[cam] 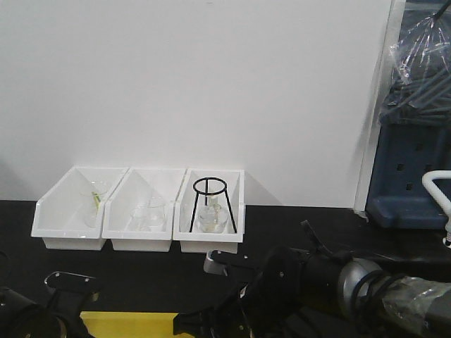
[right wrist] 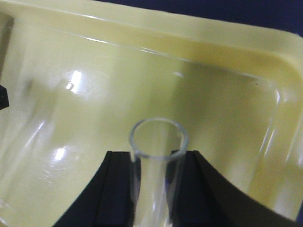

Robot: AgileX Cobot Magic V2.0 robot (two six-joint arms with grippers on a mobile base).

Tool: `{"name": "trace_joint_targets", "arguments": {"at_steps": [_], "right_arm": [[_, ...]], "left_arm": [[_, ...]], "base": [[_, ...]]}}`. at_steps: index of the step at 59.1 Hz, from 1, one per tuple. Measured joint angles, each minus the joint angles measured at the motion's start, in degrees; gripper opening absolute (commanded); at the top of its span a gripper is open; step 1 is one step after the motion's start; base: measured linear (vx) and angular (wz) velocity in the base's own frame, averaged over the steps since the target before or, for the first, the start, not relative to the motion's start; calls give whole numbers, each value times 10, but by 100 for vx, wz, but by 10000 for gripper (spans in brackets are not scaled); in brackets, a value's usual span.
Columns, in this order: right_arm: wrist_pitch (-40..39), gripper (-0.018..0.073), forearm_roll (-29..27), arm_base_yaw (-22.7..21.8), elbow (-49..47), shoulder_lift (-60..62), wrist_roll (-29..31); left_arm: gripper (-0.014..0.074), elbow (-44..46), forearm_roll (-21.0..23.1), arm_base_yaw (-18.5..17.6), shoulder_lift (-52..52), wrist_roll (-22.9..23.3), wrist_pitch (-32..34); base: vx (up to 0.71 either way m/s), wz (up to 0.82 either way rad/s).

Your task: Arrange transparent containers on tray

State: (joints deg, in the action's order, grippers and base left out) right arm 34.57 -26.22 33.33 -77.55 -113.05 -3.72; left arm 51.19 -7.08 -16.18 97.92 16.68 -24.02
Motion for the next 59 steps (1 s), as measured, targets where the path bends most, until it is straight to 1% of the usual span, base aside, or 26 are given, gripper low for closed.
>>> {"name": "trace_joint_targets", "arguments": {"at_steps": [2, 7, 11, 13, 19, 23, 30, 35, 44, 53, 59], "right_arm": [[0, 169, 0, 0, 0, -1, 0], [-1, 237, 0, 0, 0, -5, 0], [-1, 293, 0, 0, 0, -6, 0], [-1, 316, 0, 0, 0, -6, 0], [-1, 382, 0, 0, 0, -6, 1], [-1, 399, 0, 0, 0, -6, 2], [-1, 403, 2, 0, 0, -6, 2], [-1, 403, 3, 0, 0, -6, 2], [-1, 424, 5, 0, 0, -6, 2], [-11, 440, 9, 0, 0, -3, 2], [-33, 440, 14, 0, 0, 24, 23]], "left_arm": [[125, 0, 0, 0, 5, 0, 0], [192, 0, 0, 0, 12, 0, 0], [274, 0, 0, 0, 14, 0, 3], [300, 0, -1, 0, 14, 0, 4], [433, 0, -1, 0, 14, 0, 16], [500, 0, -2, 0, 14, 0, 22], [578, 0, -2, 0, 14, 0, 30], [592, 0, -2, 0, 14, 0, 31], [583, 0, -2, 0, 6, 0, 32], [565, 0, -2, 0, -40, 0, 34], [547, 0, -2, 0, -88, 0, 36]], "base": [[0, 0], [0, 0], [0, 0], [0, 0], [0, 0], [0, 0], [0, 0], [0, 0], [0, 0], [0, 0], [0, 0]]}}
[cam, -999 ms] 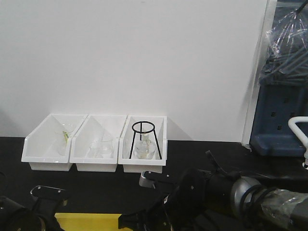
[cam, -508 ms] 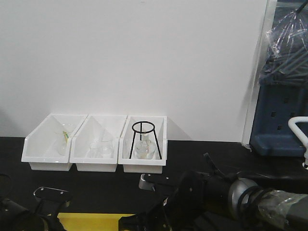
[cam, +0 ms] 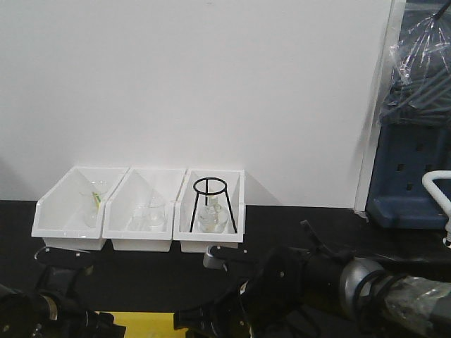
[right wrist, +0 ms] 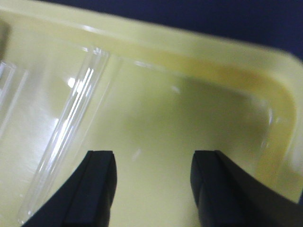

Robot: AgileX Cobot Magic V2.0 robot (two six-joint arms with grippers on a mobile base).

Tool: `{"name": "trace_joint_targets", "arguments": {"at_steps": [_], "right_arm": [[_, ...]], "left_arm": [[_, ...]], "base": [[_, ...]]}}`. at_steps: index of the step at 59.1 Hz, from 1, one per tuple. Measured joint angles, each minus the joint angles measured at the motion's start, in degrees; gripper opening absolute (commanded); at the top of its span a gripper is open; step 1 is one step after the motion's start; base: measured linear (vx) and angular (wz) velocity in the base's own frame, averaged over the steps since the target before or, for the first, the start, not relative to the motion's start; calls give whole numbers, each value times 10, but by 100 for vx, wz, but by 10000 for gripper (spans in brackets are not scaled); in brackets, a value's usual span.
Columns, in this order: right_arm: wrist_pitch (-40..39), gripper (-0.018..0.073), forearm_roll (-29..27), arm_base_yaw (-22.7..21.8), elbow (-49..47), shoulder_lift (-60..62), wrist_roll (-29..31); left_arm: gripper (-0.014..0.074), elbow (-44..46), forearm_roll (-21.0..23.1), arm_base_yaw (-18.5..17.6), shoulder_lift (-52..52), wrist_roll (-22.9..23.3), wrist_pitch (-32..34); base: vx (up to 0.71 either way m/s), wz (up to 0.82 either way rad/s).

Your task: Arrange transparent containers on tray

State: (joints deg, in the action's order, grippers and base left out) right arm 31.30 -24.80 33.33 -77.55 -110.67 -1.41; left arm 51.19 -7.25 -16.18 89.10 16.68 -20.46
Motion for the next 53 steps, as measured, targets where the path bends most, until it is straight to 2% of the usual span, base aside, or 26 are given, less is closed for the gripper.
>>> {"name": "trace_joint_targets", "arguments": {"at_steps": [8, 16, 23, 24, 32, 44, 53], "right_arm": [[-8, 440, 15, 0, 0, 76, 51], [-33, 440, 49, 0, 14, 174, 75], [-97, 440, 75, 0, 71, 277, 80], [-121, 440, 83, 0, 102, 317, 82], [-174, 438, 94, 0, 185, 415, 86], [-194, 439, 98, 0, 227, 477, 96], [-191, 439, 98, 0, 227, 478, 97]], "left_arm": [[522, 0, 0, 0, -69, 0, -1], [487, 0, -1, 0, -155, -2, 0], [450, 0, -14, 0, -245, -7, 15], [439, -2, -23, 0, -277, -11, 20], [412, -39, -41, 0, -367, -14, 42], [386, -139, -41, 0, -507, -14, 100], [368, -164, -41, 0, -572, -14, 103]], "base": [[0, 0], [0, 0], [0, 0], [0, 0], [0, 0], [0, 0], [0, 0]]}}
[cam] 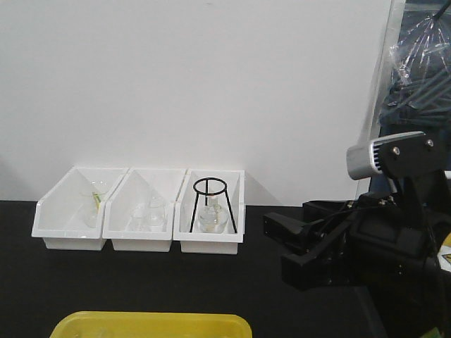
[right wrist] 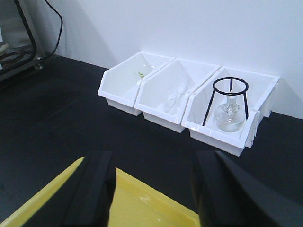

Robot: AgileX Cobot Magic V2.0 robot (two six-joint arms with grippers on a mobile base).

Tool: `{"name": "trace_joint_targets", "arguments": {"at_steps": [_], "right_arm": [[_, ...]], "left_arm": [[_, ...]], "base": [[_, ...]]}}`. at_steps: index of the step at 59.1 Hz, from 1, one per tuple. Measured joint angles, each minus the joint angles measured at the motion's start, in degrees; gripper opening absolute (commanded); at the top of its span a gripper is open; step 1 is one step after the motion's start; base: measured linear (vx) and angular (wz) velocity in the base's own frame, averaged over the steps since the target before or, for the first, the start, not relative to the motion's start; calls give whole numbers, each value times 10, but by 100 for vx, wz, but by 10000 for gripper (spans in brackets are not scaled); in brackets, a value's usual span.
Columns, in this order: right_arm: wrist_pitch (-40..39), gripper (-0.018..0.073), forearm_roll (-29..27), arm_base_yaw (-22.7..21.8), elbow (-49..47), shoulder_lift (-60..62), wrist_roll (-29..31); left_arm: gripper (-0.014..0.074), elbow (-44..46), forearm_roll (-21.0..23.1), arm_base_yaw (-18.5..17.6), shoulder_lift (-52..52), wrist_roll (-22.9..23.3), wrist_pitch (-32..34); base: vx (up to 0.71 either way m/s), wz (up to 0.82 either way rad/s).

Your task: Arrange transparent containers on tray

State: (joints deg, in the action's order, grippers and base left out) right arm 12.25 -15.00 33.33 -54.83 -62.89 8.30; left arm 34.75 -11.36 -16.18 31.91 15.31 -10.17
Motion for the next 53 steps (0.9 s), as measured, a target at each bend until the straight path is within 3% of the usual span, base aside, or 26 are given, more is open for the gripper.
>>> {"name": "trace_joint_targets", "arguments": {"at_steps": [36, 46, 53], "right_arm": [[0, 439, 0, 0, 0, 0, 0], [1, 439, 0, 0, 0, 0, 0], [1, 439, 0, 0, 0, 0, 0]], "left_arm": [[348, -2, 0, 0, -34, -13, -4], [167, -43, 9, 1, -76, -82, 9], [3, -117, 60, 23, -154, -117, 16]], "base": [[0, 0], [0, 0], [0, 0]]}}
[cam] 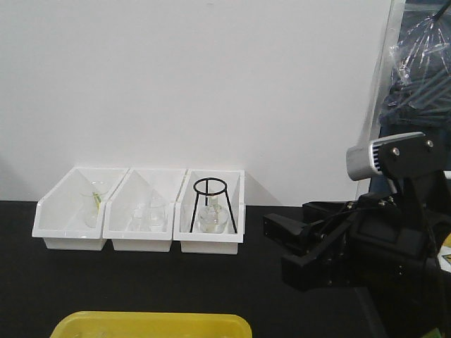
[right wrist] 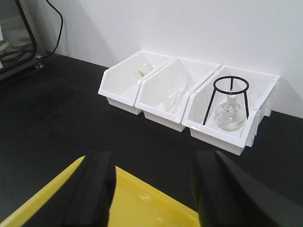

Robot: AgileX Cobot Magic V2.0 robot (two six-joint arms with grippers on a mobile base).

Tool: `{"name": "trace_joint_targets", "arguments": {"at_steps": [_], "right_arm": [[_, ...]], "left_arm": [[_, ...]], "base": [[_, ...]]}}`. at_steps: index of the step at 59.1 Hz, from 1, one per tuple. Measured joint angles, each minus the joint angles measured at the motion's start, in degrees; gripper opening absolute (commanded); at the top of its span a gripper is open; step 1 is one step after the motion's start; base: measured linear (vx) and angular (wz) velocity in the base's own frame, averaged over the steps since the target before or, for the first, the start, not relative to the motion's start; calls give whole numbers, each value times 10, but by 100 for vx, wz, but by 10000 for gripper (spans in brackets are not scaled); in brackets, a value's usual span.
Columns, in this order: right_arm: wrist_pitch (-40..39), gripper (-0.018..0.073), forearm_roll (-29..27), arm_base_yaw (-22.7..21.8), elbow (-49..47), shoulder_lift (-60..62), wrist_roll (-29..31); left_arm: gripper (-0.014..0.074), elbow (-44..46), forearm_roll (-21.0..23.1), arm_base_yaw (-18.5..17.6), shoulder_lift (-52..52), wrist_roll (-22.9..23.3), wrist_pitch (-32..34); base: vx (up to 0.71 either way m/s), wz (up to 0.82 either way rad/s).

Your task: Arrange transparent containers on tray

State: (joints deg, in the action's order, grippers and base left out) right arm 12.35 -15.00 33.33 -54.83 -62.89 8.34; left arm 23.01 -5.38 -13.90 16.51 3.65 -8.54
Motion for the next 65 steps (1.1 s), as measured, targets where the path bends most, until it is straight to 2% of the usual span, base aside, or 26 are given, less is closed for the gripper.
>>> {"name": "trace_joint_targets", "arguments": {"at_steps": [6, 15, 23, 31, 65], "right_arm": [[1, 439, 0, 0, 0, 0, 0], [1, 439, 0, 0, 0, 0, 0], [3, 439, 0, 0, 0, 0, 0], [4, 439, 0, 0, 1, 0, 0], [5, 439, 0, 0, 1, 0, 0]], "left_arm": [[-9, -81, 31, 32, -77, 0, -23], [-8, -170, 37, 67, -159, 3, -41], [-8, -238, 38, 85, -171, 5, -26], [-8, -246, 39, 87, -171, 6, 4], [-8, -246, 40, 87, -171, 8, 4]], "base": [[0, 1], [0, 0], [0, 0], [0, 0], [0, 0]]}}
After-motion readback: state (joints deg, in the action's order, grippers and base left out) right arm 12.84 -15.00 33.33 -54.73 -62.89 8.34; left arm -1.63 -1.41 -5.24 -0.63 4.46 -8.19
